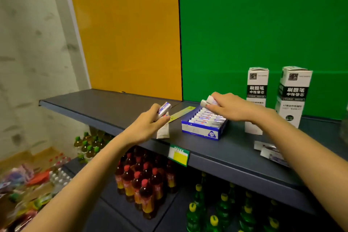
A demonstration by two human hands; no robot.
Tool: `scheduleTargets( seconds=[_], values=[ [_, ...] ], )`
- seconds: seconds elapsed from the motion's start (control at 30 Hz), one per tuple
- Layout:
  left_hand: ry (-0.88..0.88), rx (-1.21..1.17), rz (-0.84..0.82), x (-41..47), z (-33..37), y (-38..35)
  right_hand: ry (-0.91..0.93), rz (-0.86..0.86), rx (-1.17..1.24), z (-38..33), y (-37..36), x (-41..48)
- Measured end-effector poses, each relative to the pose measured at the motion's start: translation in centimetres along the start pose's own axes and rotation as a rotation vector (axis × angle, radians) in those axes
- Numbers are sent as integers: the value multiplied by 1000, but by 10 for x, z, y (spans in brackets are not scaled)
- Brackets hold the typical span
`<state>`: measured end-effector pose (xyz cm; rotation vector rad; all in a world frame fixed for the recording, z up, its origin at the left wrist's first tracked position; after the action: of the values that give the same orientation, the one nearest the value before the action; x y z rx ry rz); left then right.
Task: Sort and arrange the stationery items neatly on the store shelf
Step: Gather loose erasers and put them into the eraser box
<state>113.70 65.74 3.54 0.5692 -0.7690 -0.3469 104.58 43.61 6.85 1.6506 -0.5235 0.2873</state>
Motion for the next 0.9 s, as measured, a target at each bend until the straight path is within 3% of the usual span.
scheduleTargets(
  seconds=[0.3,0.57,0.77,0.9],
  values=[
    [-68,-165,-116,106,-24,-51,-124,42,-120,26,-16,50],
    [-253,-155,-357,174,-32,-94,-282,96,-249,39,-35,67],
    [-339,-276,-587,207,-43,-116,-384,91,-356,47,-53,72],
    [-398,-247,-641,216,-47,-129,-398,62,-409,50,-61,74]
  ],
)
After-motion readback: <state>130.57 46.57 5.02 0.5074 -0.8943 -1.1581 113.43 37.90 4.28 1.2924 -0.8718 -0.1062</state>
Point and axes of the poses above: each hand's wrist, its own x-axis towards the middle knuckle, its own y-axis out of the back of the hand, z = x × y, the point moved 1 cm from there along x, towards the middle knuckle, and after that the axes turned 15 degrees about z, right-handed, at the moved point
